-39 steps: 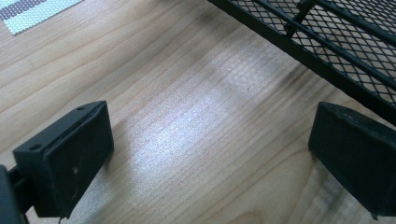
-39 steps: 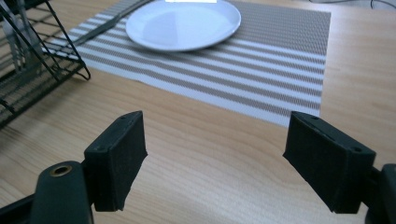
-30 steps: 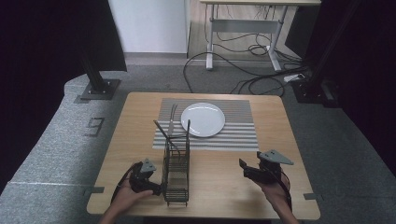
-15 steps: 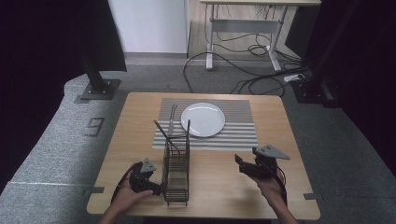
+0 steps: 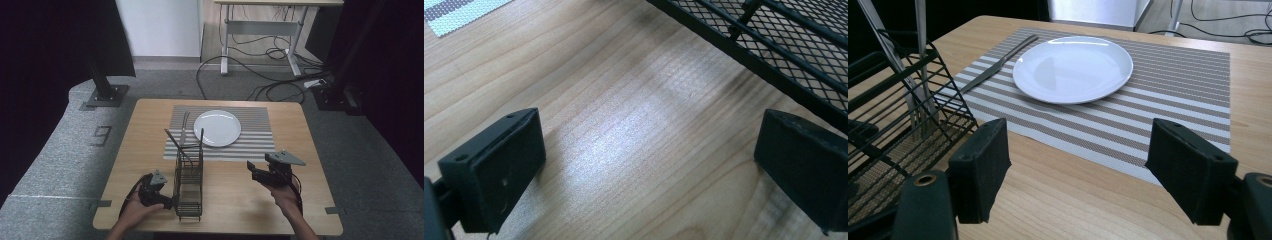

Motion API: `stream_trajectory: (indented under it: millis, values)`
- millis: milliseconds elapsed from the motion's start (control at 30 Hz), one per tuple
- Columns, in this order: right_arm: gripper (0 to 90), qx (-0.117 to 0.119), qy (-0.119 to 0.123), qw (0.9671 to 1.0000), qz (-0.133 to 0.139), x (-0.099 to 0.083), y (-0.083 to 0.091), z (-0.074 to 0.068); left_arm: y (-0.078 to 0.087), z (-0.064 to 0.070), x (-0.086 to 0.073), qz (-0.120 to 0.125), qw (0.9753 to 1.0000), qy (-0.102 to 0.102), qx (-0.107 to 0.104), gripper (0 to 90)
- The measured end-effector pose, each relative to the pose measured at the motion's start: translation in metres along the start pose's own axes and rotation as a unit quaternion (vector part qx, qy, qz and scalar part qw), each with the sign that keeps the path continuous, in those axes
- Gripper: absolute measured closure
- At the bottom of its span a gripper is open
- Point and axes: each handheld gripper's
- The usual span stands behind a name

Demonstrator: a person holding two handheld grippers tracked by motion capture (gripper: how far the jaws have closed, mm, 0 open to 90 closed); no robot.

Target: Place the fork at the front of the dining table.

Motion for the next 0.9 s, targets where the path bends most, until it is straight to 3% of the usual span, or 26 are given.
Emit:
stream_trajectory:
  millis: [900]
  values:
    - [27.6,0.025,0.017,0.9995,0.000,0.014,-0.029,-0.028,0.000,0.000,0.000,0.000,1.0000,0.001,0.001,0.0]
Point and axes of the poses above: each handheld gripper's, and its own axes: y roughly backward along the jaws, x roughly out of its top, z roughly to its right, and after that the axes turned 1 degree about -y, right-handed
